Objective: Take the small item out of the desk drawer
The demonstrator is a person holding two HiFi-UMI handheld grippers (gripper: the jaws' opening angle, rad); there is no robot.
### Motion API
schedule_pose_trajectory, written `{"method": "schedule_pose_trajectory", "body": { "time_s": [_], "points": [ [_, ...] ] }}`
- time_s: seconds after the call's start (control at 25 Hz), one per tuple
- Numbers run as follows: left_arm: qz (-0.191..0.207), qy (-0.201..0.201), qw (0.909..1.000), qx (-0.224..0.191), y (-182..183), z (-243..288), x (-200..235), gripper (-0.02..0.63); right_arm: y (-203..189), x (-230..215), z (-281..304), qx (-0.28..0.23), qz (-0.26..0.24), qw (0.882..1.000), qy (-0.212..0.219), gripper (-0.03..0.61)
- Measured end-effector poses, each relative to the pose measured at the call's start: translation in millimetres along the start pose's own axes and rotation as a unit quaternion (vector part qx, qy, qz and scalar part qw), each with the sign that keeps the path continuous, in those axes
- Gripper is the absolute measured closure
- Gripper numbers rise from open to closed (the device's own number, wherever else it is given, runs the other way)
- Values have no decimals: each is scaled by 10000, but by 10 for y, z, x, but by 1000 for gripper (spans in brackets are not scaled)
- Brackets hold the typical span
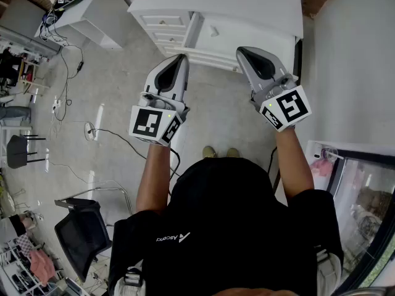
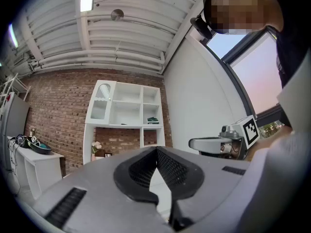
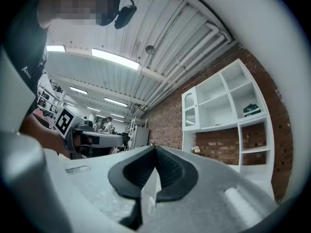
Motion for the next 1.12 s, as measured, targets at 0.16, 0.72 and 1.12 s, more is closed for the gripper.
{"method": "schedule_pose_trajectory", "body": {
  "time_s": [0.16,0.72,1.12],
  "points": [
    [-9,26,10000,-4,-12,9,-24,615,-9,-7,-28,5,-44,10000,10,578],
    [24,266,9996,43,-72,214,-194,615,-40,-273,-143,-153,-118,9998,-4,523],
    [27,536,9984,149,-153,406,-214,615,-198,-503,-102,-14,-208,9998,31,414]
  ]
}}
Point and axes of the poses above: the fingertips, and each gripper's own axes: z forward along the fingers, x to its left, y out of its top, the point moved 6 cm from there along -z, backward along the fingers, and after that the axes turned 12 degrees about -y, right-handed, at the moved point
